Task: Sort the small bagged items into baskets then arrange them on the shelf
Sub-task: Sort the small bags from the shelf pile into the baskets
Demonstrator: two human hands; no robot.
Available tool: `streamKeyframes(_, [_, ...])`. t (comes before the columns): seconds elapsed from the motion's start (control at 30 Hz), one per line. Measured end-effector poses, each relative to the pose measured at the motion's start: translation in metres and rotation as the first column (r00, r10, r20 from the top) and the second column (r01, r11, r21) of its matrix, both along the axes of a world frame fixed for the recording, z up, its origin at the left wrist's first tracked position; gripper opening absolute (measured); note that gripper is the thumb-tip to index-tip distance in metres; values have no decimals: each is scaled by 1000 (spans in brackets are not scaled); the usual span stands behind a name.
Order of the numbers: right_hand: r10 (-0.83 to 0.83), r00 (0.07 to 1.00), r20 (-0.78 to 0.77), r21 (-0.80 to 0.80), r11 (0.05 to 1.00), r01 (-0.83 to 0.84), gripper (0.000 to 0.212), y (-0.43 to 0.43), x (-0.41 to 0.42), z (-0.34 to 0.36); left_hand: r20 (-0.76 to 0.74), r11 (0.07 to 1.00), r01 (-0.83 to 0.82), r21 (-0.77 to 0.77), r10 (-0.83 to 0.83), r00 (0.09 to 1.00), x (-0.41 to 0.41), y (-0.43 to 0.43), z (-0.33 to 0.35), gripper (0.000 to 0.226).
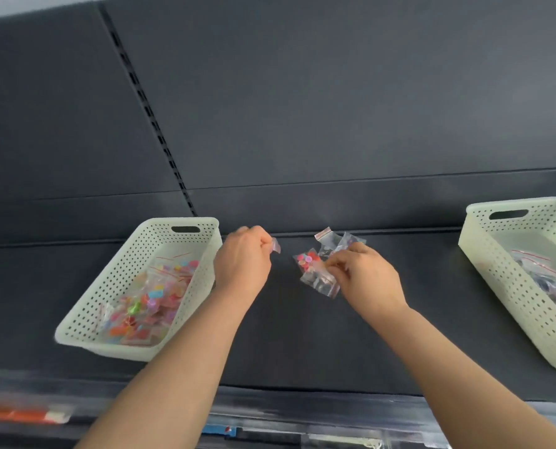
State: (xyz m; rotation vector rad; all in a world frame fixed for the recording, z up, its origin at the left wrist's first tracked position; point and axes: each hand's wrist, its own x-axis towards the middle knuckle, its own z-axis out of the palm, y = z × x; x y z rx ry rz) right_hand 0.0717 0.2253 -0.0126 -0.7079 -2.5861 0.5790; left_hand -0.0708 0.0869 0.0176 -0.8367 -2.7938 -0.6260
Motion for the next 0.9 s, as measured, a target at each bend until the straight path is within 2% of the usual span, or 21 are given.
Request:
streamKeyframes(0.1, [95, 995, -37, -33, 995, -96, 16, -23, -27, 2, -40, 994, -93, 51, 95, 995, -14, -38, 24, 19])
streamKeyframes(0.2, [176, 983, -62, -29, 984, -178, 14, -47, -53, 2, -75, 975, -222, 27, 224, 972, -31, -91, 31, 20])
streamKeyframes(0.3, [247, 968, -44, 0, 969, -247, 15, -71, -82, 11, -1, 958, -282, -42, 282, 959, -39, -136, 27, 24])
streamKeyframes(0.43, [295, 951, -98, 30, 956, -293, 17, -107, -124, 33, 47, 951, -307, 30, 305, 951, -42, -168, 28, 26])
streamKeyframes(0.53, [348, 928, -136, 29, 937, -347, 16, -129, -150, 43, 41, 965, -257, 58, 255, 966, -44, -169, 33, 22])
streamKeyframes(0.67, [369, 928, -41, 41, 929, -368, 23, -139, -159, 33, 31, 988, -145, 51, 144, 989, -41, -152, 35, 19])
streamKeyframes(0.9, [90, 996, 8, 48, 995, -90, 22, -83, -101, -1, 90, 996, 85, 35, -88, 992, -38, -87, 26, 23])
